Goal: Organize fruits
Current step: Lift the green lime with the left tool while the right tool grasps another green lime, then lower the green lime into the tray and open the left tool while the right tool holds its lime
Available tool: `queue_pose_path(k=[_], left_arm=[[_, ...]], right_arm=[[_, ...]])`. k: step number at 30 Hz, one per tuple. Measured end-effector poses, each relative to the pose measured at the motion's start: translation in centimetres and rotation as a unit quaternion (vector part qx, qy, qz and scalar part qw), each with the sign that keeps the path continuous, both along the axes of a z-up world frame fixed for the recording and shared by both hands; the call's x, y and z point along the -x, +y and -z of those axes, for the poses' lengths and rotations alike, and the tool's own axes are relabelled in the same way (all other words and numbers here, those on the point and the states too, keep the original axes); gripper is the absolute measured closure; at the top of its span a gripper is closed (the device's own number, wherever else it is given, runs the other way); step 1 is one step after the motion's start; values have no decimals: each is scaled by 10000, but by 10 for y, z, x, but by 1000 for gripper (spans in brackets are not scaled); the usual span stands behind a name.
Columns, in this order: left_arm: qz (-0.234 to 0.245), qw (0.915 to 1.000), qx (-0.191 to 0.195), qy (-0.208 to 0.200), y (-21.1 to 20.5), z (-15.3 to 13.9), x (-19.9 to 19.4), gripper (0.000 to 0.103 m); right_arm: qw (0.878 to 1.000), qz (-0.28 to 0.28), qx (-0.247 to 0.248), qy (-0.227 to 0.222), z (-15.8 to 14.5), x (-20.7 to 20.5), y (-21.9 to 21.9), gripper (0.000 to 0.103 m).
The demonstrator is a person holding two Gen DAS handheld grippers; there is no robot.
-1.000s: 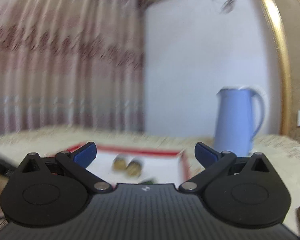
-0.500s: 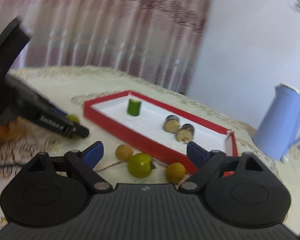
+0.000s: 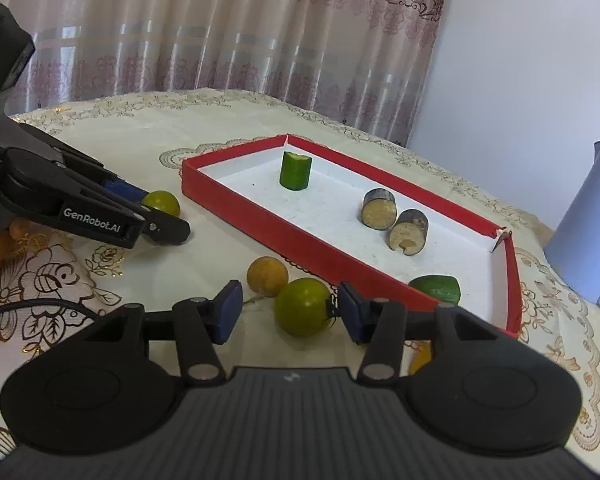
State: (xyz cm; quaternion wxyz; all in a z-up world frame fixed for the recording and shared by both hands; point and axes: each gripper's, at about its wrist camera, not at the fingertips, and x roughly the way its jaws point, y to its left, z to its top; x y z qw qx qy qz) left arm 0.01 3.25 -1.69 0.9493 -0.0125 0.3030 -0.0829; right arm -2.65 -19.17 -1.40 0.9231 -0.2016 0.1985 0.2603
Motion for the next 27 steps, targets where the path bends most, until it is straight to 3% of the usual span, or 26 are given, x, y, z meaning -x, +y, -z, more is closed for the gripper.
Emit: queue_pose_path(k=[6,10,16,22,27], left_arm=[[5,10000,49,-15,1,0,0,69],[7,10000,52,-25,1,0,1,69],[3,9999,101,-19,3,0,0,69],[-19,9995,269,-137,9,-4,5,69],[58,9992,152,-370,4,-17,12,69]], right_arm=[[9996,105,-51,240,1,-16,-1,52],[9992,276,-34,295,1,-23,-5,68],[9993,312,7,198,2,-14,-4,69],[9956,377,-840,196,-5,-5,-27,69],[9925,490,-1108,165,-7,-1,-36,69]])
